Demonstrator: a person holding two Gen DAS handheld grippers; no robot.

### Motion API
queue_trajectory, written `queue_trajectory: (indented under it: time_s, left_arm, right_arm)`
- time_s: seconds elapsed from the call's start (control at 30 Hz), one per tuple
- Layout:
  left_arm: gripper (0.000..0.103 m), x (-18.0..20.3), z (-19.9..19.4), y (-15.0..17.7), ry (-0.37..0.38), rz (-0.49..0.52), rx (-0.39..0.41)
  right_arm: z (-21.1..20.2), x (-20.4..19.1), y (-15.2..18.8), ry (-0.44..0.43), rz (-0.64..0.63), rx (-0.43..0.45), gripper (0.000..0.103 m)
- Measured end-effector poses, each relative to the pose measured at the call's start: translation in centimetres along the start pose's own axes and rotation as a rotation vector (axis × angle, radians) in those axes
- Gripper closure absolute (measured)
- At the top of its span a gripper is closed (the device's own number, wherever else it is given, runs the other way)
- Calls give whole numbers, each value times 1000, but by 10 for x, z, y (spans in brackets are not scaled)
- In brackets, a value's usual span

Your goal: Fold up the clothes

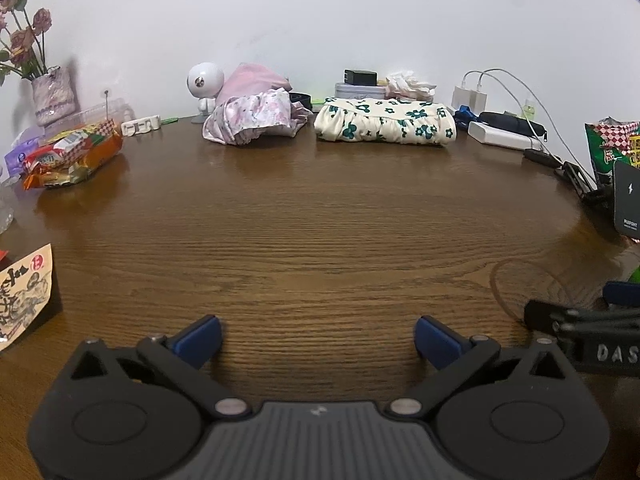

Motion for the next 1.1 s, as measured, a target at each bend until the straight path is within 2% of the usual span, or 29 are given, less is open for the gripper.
queue_trajectory:
  time_s: [0.17, 1.1]
  left_arm:
    - [0, 5, 2, 0, 11, 8, -10]
    - [0, 8, -1, 4, 7, 3, 5]
  right_arm:
    - [-10, -4, 8, 22, 5, 17, 0]
    - [-10, -6, 8, 6, 2, 21, 1]
Point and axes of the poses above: each gripper's, at about its wrist camera, not at the fingertips, and z roughly the way its jaws point, x to its right, y to its underside, the point moved 8 cm from there along z, roughly the way its jaws point, and after that the axes turned 12 degrees about -z, right-handed, at the moved point
